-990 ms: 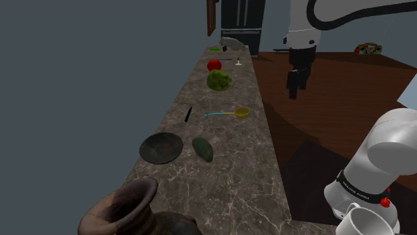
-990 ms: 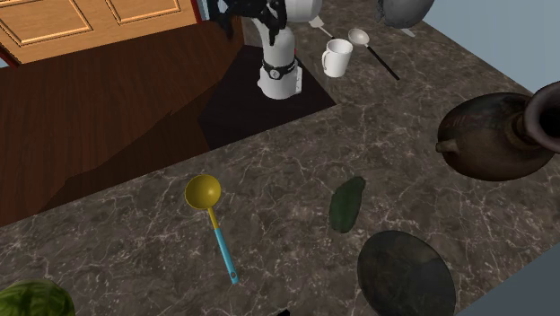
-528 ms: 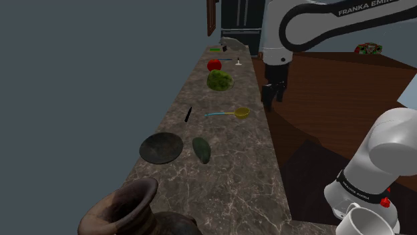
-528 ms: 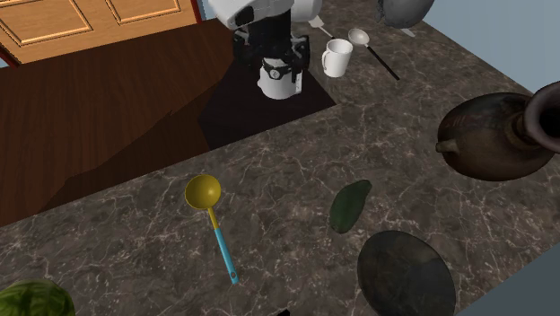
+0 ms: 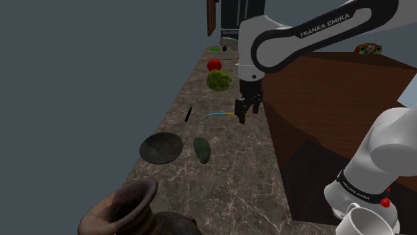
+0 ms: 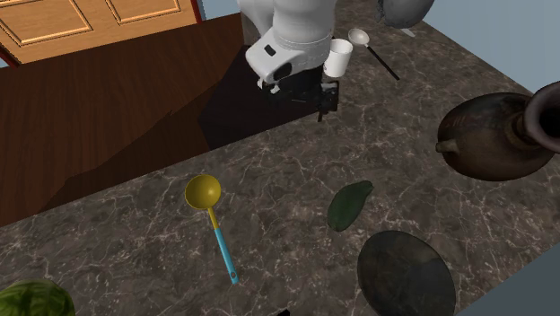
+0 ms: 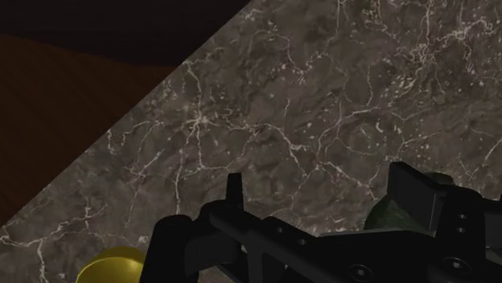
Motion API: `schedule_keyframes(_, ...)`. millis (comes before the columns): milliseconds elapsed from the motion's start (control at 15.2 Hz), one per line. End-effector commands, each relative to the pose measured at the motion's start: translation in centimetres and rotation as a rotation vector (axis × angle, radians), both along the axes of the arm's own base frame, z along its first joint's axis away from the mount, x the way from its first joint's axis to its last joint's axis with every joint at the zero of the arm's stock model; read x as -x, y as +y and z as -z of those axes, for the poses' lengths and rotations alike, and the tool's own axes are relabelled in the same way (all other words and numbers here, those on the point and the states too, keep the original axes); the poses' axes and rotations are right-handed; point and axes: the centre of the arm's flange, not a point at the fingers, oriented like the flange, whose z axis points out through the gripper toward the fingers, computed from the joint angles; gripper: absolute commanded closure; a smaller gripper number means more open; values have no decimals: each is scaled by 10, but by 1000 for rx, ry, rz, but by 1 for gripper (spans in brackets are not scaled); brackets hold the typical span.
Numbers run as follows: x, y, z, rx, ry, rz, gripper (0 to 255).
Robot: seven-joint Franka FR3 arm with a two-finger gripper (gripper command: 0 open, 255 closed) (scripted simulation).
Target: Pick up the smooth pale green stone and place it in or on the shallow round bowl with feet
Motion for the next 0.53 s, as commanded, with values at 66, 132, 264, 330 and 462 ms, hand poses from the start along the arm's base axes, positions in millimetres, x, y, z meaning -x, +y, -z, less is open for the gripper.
schedule_keyframes(66, -21, 30, 16, -9, -14, 7, 0)
schedule_keyframes(132, -28, 39, 22, -12, -18, 9, 0)
schedule_keyframes(264, -41, 57, 33, -17, -27, 14, 0)
schedule_keyframes(330, -48, 66, 38, -19, -31, 16, 0)
schedule_keyframes(462, -62, 84, 48, -24, -40, 20, 0)
